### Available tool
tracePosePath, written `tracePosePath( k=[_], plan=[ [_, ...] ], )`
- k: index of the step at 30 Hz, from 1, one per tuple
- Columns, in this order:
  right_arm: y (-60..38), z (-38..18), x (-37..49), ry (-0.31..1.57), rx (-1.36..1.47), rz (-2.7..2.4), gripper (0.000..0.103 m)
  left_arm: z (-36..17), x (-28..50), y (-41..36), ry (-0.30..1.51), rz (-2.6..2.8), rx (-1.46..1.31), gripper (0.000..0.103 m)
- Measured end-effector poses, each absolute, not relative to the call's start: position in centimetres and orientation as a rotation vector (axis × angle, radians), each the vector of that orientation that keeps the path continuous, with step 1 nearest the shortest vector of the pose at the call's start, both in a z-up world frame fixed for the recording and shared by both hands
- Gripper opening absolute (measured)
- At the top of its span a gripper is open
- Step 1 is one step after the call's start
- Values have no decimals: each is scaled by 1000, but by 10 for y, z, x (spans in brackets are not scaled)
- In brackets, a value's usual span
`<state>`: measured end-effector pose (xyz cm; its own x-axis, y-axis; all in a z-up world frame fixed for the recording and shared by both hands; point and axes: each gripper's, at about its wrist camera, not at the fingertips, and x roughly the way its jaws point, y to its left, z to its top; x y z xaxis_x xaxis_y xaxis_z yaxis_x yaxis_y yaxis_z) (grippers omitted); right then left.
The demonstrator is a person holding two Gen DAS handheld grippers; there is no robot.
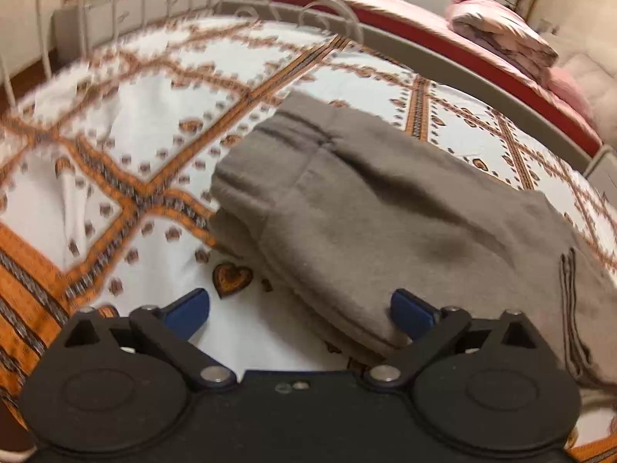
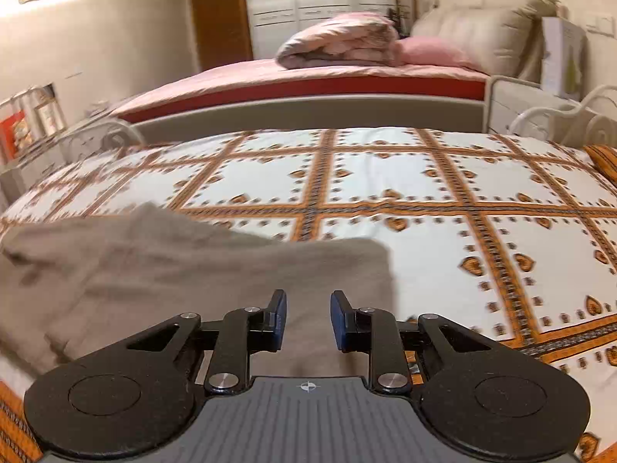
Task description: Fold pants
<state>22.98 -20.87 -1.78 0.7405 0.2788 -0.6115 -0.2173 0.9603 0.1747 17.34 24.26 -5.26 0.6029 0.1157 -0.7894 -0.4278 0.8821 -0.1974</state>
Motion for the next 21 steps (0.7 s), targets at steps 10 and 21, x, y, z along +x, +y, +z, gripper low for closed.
tracePosePath(
  k=[10,21],
  plan=[
    [-207,-23,205,647,66,325,26,-63,162,274,808,321,-628,80],
    [-202,-27,203,658,50,336,26,-80,190,316,634,212,-790,31]
  ],
)
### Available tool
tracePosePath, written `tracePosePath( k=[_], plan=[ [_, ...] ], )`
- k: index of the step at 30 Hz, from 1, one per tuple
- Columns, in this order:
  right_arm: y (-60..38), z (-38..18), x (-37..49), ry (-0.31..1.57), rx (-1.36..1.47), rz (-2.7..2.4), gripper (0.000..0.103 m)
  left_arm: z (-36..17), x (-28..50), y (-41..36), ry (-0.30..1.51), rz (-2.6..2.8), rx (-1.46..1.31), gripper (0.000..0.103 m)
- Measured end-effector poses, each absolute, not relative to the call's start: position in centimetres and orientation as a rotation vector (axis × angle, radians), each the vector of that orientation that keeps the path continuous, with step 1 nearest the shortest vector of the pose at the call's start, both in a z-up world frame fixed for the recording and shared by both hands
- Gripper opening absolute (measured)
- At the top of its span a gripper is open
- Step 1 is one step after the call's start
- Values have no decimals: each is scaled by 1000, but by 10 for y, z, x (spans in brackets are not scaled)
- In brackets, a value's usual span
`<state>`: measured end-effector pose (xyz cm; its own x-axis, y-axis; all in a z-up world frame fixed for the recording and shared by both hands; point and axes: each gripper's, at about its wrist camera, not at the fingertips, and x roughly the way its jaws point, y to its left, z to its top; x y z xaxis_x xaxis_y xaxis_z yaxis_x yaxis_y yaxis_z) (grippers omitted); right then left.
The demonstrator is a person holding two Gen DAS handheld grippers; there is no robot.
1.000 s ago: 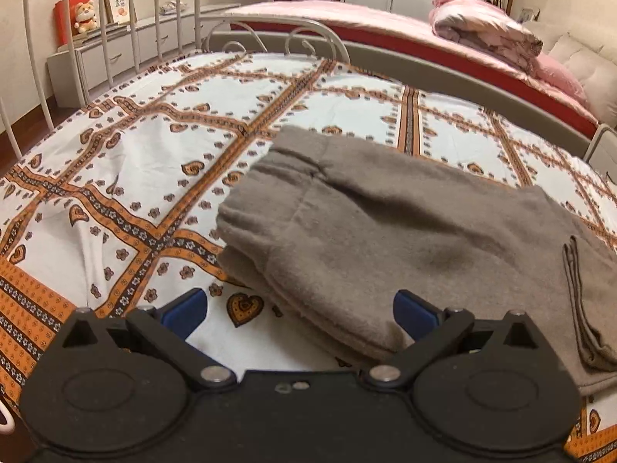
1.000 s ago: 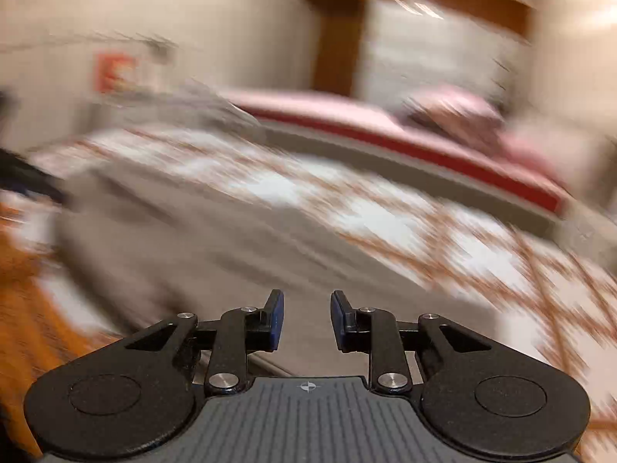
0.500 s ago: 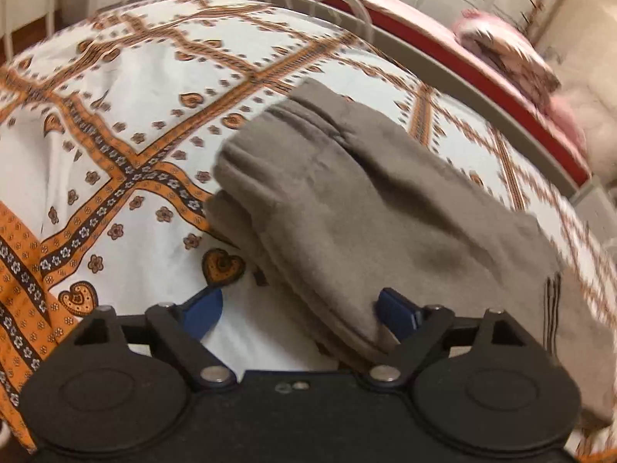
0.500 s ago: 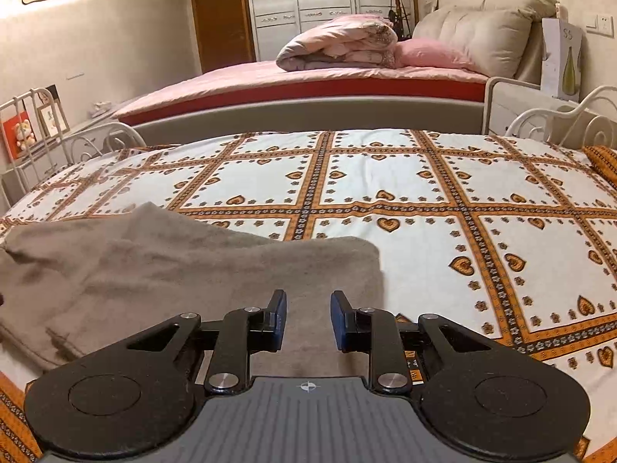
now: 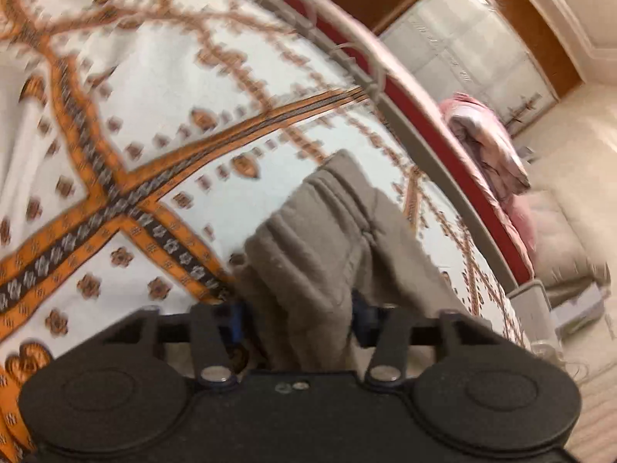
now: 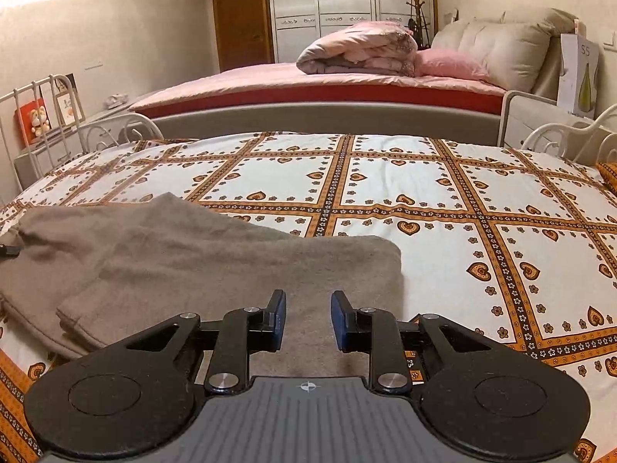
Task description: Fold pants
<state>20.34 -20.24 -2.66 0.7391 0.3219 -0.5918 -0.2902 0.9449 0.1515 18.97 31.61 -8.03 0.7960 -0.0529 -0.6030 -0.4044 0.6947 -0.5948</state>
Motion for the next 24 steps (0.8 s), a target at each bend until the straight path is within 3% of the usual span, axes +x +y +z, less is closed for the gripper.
tracePosePath(
  k=[2,11,20,22,23,24],
  plan=[
    [-205,-26,204,656,60,333,26,-61,189,302,590,205,-721,26],
    [-243,-4,201,615,199,294,26,31,209,163,517,44,-287,25],
    [-315,13,179,572,236,188,27,40,242,-45,523,-287,-11,24],
    [-328,10,173,581,231,169,27,24,248,-99,552,-431,29,34],
    [-333,7,171,590,235,159,27,15,247,-115,563,-502,26,44],
    [-338,5,170,604,245,151,28,5,246,-128,571,-579,10,76]
  ],
)
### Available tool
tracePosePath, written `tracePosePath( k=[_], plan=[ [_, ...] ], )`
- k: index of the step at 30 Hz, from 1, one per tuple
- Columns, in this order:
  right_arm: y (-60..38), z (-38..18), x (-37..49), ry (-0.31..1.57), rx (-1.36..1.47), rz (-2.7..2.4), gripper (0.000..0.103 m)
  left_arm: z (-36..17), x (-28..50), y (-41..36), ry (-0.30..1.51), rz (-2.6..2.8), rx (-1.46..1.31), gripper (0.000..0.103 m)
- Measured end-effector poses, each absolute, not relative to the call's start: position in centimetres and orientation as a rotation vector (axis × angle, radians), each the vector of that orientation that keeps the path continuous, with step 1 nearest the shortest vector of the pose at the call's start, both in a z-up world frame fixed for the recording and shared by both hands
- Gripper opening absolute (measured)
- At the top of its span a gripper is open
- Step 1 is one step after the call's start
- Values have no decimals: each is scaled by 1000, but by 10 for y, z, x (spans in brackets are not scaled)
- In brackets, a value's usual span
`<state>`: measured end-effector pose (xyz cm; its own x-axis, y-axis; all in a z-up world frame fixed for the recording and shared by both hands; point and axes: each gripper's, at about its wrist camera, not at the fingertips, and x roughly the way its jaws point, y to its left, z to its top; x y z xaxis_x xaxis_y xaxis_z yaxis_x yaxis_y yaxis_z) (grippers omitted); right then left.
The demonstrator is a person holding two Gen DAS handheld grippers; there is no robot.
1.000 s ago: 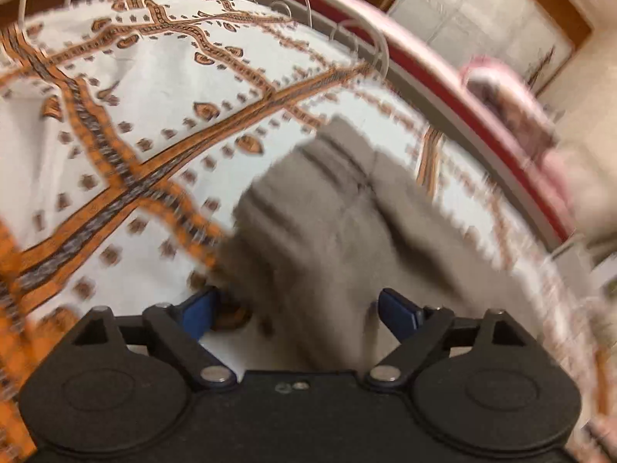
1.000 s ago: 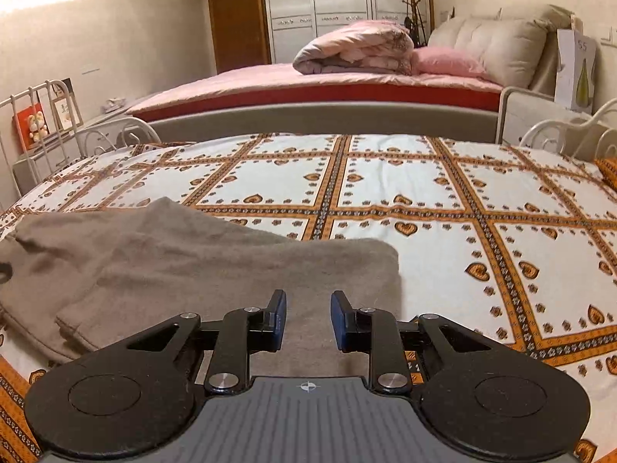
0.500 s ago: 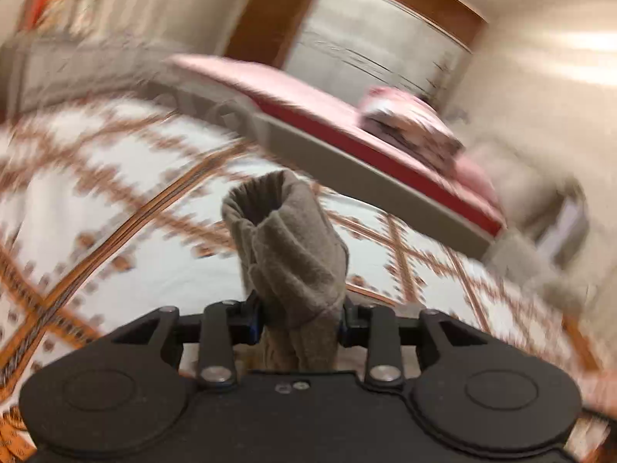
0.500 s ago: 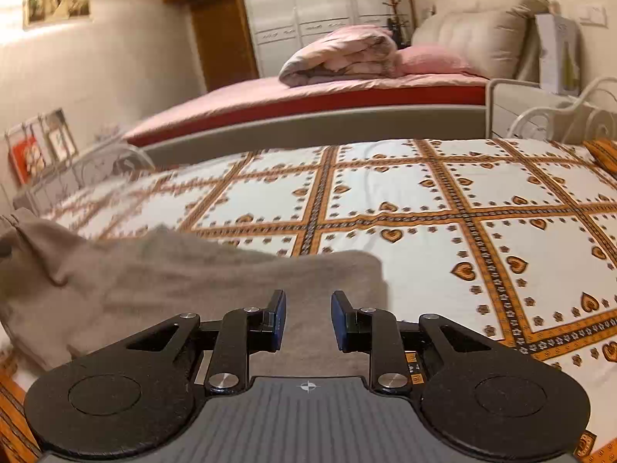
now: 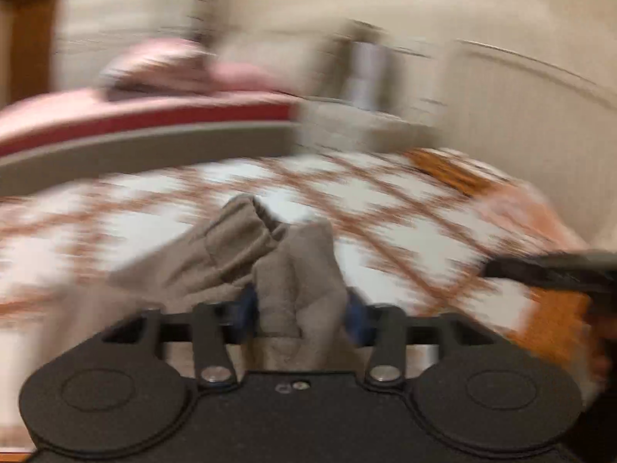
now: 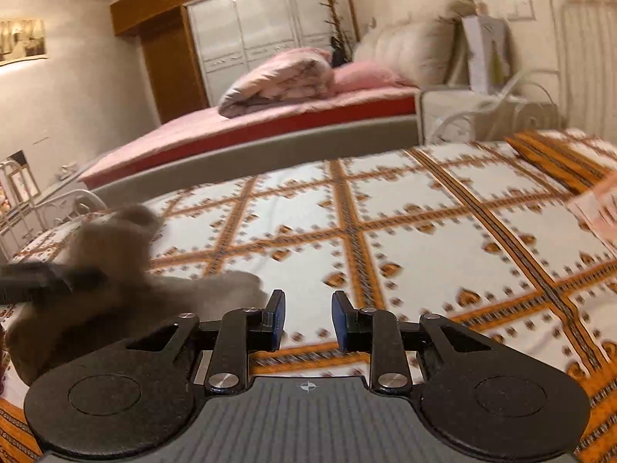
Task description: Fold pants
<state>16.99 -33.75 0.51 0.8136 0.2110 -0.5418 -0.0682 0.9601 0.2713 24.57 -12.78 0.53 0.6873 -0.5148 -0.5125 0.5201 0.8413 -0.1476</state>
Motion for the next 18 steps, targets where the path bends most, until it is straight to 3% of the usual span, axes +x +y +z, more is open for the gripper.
tracePosePath(
  k=[1,4,6,18],
  plan=[
    [-341,4,169,616,259,146,28,-1,246,-136,586,-592,-10,97],
    [-347,3,167,621,290,153,31,-7,249,-126,598,-594,-98,97],
    [-344,3,166,619,286,161,40,-5,253,-108,607,-535,-121,93],
    [-294,-21,191,811,629,440,41,8,247,7,680,-160,-170,91]
  ],
)
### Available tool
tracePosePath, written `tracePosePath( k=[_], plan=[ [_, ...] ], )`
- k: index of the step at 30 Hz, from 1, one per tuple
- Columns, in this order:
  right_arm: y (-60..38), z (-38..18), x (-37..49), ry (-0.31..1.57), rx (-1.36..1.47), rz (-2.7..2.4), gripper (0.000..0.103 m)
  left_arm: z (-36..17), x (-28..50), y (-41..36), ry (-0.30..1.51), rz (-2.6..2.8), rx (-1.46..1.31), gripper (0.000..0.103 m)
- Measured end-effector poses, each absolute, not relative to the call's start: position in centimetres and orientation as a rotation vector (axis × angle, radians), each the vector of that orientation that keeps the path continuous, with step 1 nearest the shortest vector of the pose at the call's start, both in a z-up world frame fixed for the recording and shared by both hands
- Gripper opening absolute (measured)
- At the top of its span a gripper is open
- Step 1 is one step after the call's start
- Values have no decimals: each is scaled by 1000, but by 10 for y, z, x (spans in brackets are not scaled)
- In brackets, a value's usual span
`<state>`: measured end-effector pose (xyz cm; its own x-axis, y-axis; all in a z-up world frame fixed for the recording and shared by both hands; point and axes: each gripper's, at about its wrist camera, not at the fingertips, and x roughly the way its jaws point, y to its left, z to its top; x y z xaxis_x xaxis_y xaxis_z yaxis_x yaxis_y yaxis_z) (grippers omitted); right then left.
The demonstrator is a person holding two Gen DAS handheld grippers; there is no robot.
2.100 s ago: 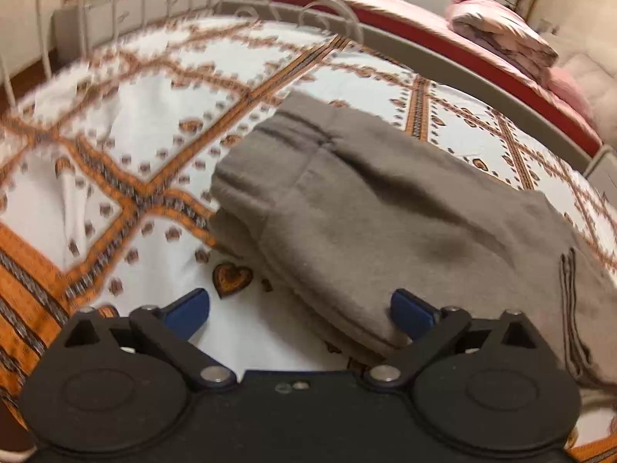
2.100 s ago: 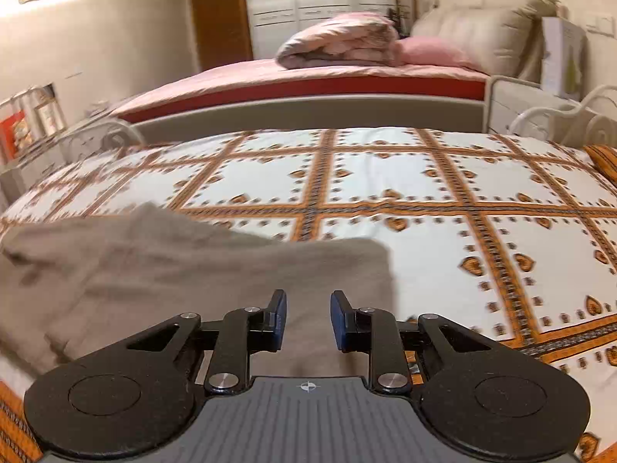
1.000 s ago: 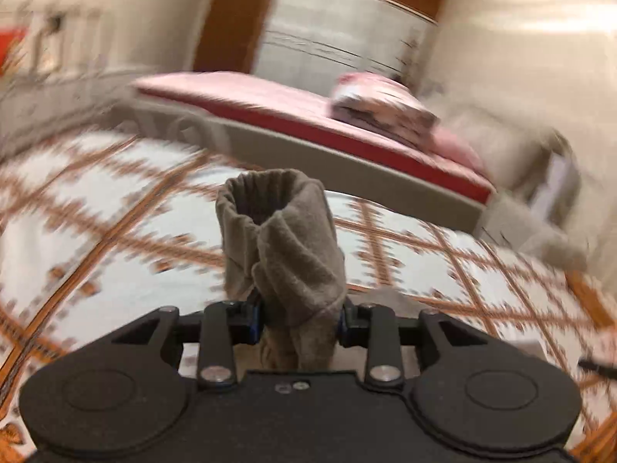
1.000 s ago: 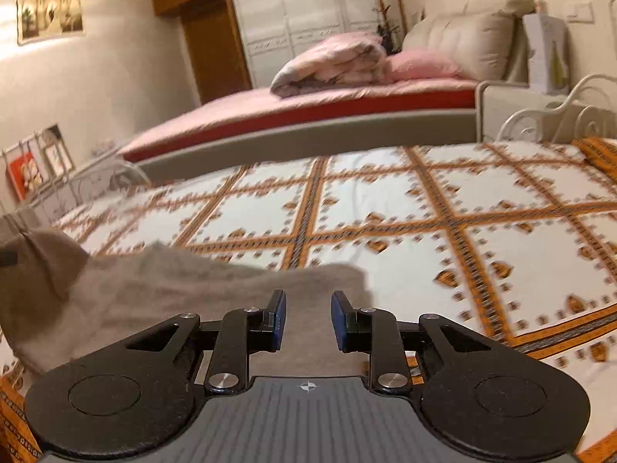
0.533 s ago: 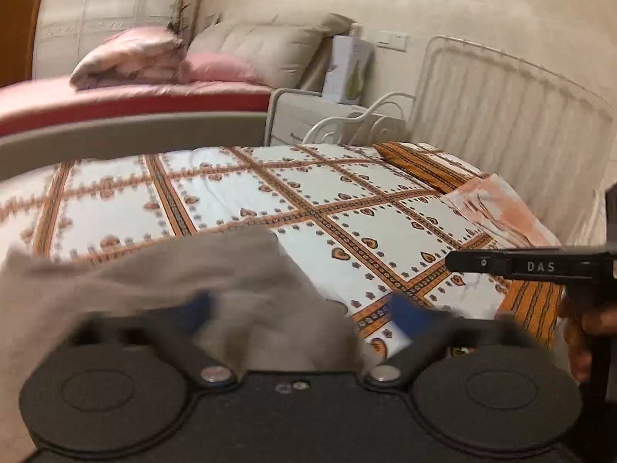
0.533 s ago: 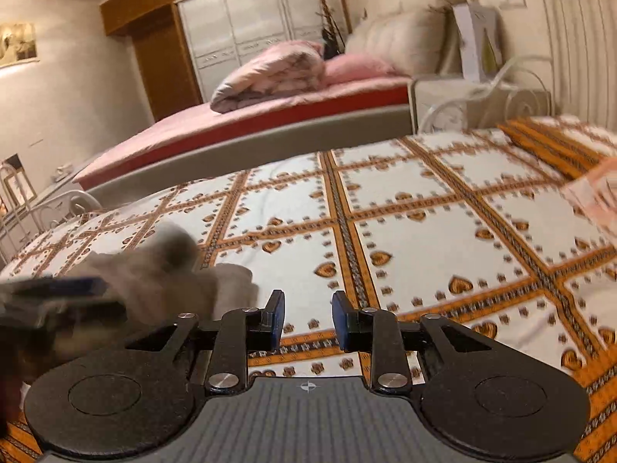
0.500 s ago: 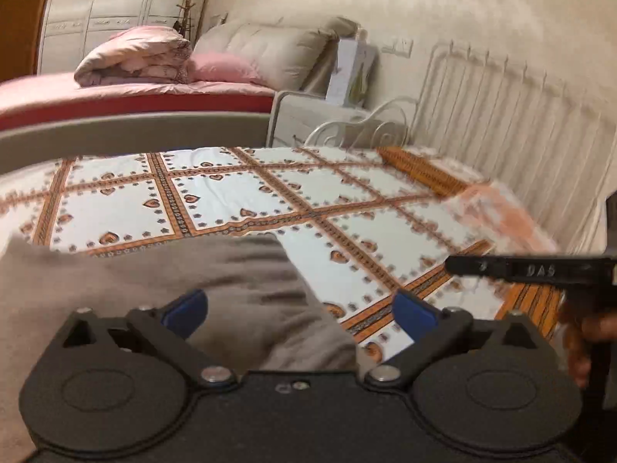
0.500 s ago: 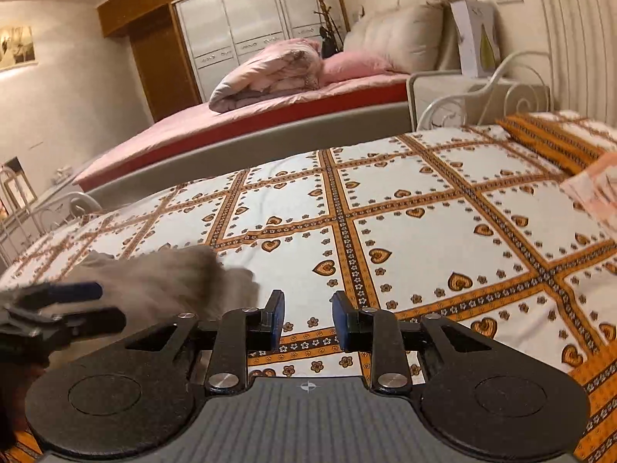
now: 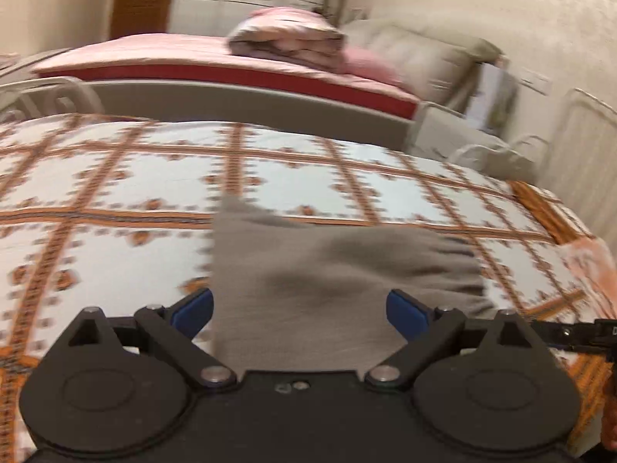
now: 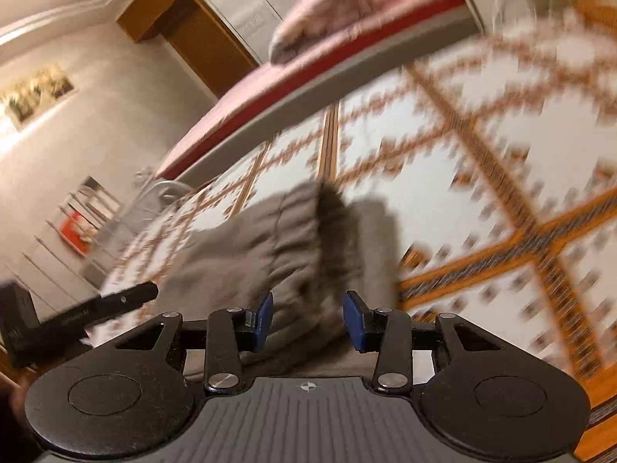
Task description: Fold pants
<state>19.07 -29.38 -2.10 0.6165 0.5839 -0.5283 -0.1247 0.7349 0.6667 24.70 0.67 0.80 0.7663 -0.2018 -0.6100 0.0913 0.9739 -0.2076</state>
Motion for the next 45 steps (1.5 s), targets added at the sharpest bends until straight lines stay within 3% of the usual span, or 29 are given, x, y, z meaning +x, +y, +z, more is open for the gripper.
tracePosePath(
  k=[4,6,10,11,14,15,19,23,26,34,38,45],
  plan=[
    [-288,-44,205,939,809,455,42,5,239,43,708,-87,-220,91],
    [-286,-55,210,985,895,444,62,5,233,58,715,-58,-238,91],
    [-278,-61,222,978,946,423,74,2,226,76,735,-29,-229,92],
    [-275,-62,225,980,926,413,73,1,224,79,743,-26,-223,92],
    [-268,-52,227,944,823,407,29,-3,223,83,767,-16,-211,92],
    [-271,-44,223,896,836,428,28,-4,223,85,770,-16,-211,92],
    [-291,-9,200,687,849,486,28,-5,222,84,766,-12,-201,92],
    [-301,-71,222,998,866,321,36,-6,226,77,772,-20,-182,92],
    [-311,-56,213,918,865,355,44,-5,226,69,764,-35,-165,92],
    [-313,-17,185,687,685,365,44,-10,233,55,777,-59,-135,93],
    [-285,-43,196,891,510,346,46,-14,237,48,797,-71,-124,93],
    [-313,-13,180,748,600,341,46,-16,216,54,819,-79,-121,92]
  ],
)
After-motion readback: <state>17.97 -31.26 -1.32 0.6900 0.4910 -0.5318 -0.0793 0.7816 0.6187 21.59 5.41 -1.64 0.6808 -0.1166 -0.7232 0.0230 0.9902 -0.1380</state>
